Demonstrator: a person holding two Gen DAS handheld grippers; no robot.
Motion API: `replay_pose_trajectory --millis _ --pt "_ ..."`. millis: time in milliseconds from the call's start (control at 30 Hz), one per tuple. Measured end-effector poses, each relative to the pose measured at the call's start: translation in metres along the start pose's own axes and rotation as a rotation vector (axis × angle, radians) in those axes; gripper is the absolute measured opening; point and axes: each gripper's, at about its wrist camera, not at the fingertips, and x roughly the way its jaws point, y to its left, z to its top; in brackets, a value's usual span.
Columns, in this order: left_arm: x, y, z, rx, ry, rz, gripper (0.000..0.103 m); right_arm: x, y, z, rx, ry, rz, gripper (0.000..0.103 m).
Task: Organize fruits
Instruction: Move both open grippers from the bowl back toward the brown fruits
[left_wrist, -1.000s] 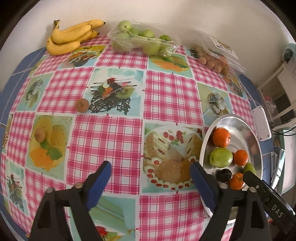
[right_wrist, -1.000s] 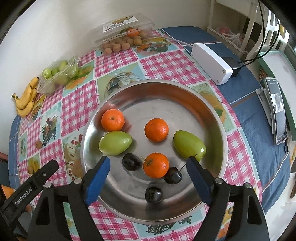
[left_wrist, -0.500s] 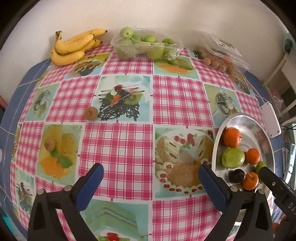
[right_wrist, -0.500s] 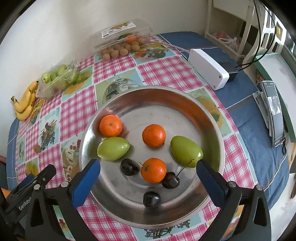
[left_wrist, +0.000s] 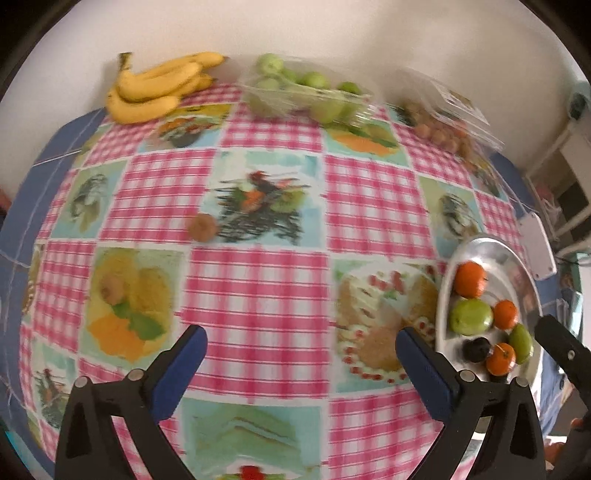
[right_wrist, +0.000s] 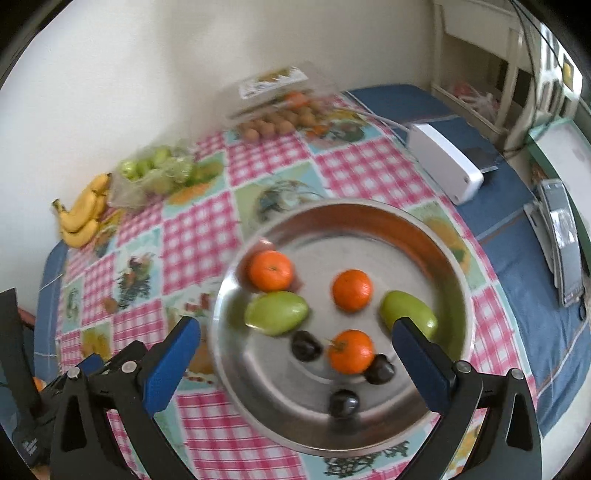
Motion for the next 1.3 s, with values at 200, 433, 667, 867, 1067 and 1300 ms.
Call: replay_pose_trajectory --millis 200,433,667,867,1067,1300 --pt "-0.008 0.05 0.01 -0.082 -0.023 0.049 0.103 0.01 0.023 -0.004 -0.028 0.04 0.016 0.103" --pt "-0.01 0.106 0.011 -0.158 -0.023 0.137 0.103 0.021 0.067 -0.01 -0.127 0.071 0.048 0.103" --pt "-0.012 0.151 0.008 -0.26 -0.011 0.135 0.103 0.034 0.104 -0.022 -0.192 0.109 0.063 0.103" --pt "-0.01 0.175 0.007 -0.309 -0.006 0.138 0.103 0.047 0.136 -0.035 -0.267 0.136 0.076 0.103" --pt "0.0 0.186 0.005 -0.341 0.01 0.106 0.103 0.063 0.152 -0.046 -0.311 0.172 0.067 0.103" --pt "0.004 0.187 0.01 -0.341 -0.012 0.092 0.103 0.075 0.166 -0.05 -0.362 0.186 0.061 0.103"
